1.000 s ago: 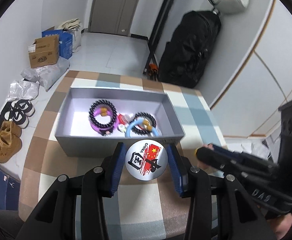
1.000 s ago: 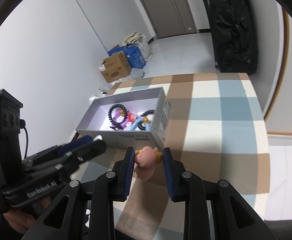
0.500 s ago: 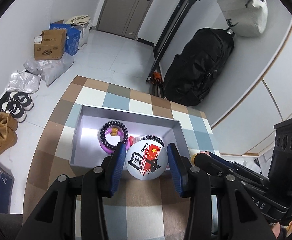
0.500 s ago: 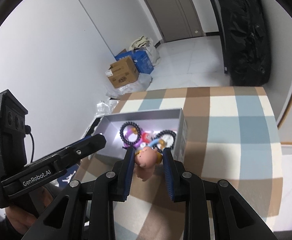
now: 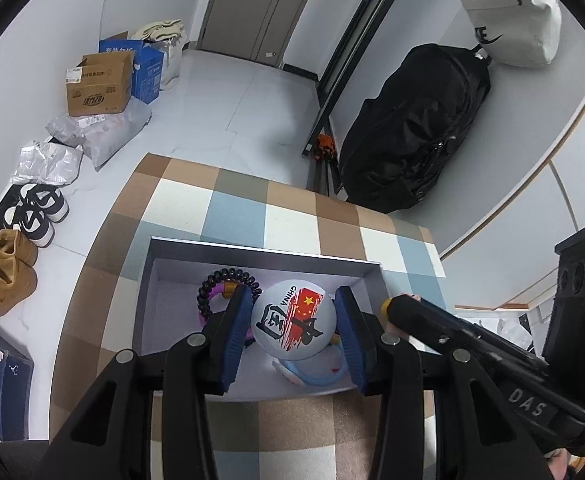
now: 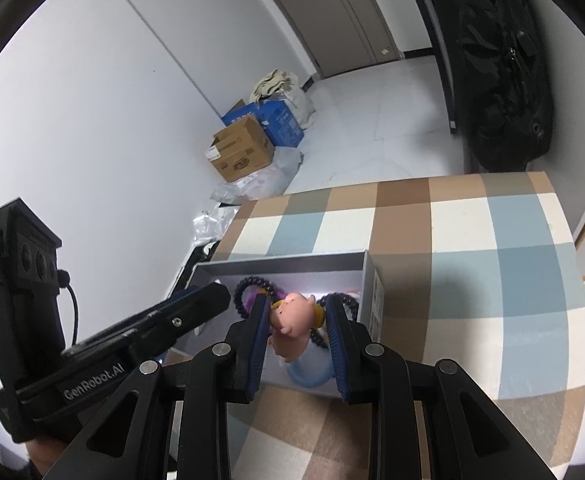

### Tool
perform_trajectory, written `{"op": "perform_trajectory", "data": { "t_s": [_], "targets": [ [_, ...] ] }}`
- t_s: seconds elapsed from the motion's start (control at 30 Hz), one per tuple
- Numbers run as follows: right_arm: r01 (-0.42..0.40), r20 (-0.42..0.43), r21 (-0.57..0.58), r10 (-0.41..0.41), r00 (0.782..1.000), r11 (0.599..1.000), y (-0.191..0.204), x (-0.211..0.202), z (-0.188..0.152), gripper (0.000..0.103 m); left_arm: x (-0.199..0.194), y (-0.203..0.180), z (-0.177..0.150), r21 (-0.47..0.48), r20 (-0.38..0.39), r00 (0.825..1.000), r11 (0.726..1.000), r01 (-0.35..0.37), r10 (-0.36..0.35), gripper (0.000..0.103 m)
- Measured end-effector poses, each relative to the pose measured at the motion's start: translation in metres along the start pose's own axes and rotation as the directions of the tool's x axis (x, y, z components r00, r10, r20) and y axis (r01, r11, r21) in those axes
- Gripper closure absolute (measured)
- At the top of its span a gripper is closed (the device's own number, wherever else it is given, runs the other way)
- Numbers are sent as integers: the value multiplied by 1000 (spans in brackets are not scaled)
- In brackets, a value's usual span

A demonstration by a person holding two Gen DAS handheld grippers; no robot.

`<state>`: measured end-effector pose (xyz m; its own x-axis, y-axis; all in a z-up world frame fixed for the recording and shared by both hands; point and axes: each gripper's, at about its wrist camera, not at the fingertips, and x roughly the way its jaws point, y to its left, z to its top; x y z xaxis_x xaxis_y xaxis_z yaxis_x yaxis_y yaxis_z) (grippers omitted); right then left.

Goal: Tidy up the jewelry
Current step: 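Carry the badge and pig figurine into the grey box and open both grippers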

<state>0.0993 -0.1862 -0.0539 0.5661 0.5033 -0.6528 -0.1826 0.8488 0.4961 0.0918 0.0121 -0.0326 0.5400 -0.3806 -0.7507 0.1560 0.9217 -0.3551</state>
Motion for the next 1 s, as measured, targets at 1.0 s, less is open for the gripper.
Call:
{"op": "perform_trajectory", "data": {
  "t_s": [1.0],
  "targets": [
    [2,39,82,-5,999,997,-18,-3,10,48,14,3,11,-57,-18,1000,998,21,-22,54]
  ]
}}
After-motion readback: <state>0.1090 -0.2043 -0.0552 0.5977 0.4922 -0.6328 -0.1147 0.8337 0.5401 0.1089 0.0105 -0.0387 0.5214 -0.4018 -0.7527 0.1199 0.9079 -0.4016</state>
